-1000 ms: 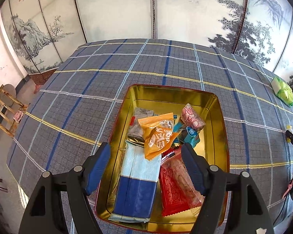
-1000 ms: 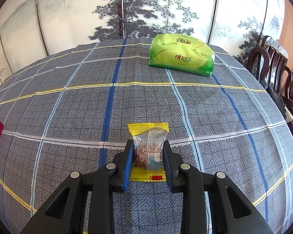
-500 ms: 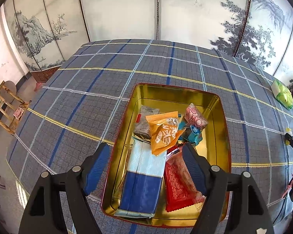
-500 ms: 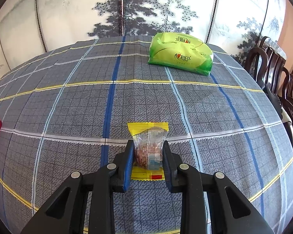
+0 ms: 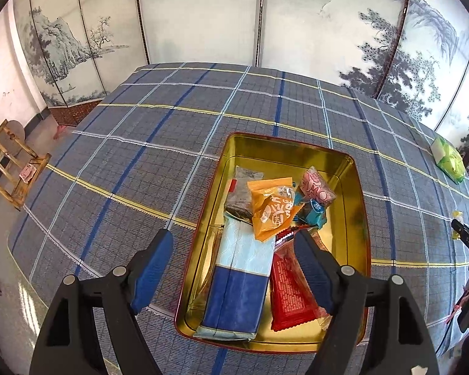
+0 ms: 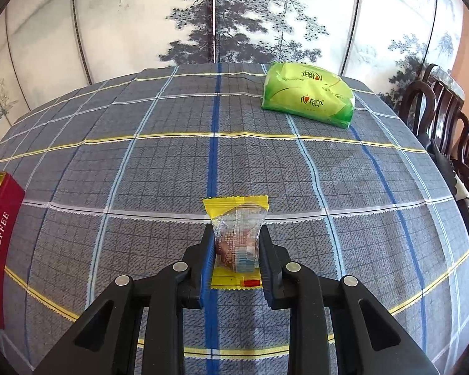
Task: Organize snacks
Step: 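Lift the left tool away from the tin, then carry the nut packet into the gold tin and open the right tool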
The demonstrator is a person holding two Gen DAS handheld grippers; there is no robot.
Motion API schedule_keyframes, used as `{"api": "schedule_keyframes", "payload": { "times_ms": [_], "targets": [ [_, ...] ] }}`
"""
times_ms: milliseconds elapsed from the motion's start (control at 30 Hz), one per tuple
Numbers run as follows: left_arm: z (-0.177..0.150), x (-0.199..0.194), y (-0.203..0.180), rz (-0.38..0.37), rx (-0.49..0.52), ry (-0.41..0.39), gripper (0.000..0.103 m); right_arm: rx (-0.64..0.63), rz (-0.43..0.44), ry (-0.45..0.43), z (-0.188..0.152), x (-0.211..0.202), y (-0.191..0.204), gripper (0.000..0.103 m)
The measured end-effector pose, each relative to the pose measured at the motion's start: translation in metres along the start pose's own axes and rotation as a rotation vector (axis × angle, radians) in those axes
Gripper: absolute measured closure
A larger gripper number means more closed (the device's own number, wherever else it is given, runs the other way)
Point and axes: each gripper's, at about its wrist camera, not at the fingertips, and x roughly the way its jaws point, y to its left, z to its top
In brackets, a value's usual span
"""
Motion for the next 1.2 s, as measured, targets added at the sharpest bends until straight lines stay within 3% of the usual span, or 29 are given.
{"api": "schedule_keyframes", "payload": {
  "times_ms": [233,900,1200],
  "targets": [
    [-0.005,-0.001,0.013,0.02,-0.02,0.002,0.025,-0.053,0.095,-0.015,-0.002,-0.016,0.045,0.076],
    [-0.029,-0.001,0.07,0.076,-0.116,0.06,0.02,-0.235,0.43,-0.032,0.001,-0.052,0.226,0.076],
    [-0.04,-0.007,0.087,0.104,-0.135,0.067,0.019,-0.331,0.493,-0.027,-0.007,-0.06,0.287,0.076]
  ]
}}
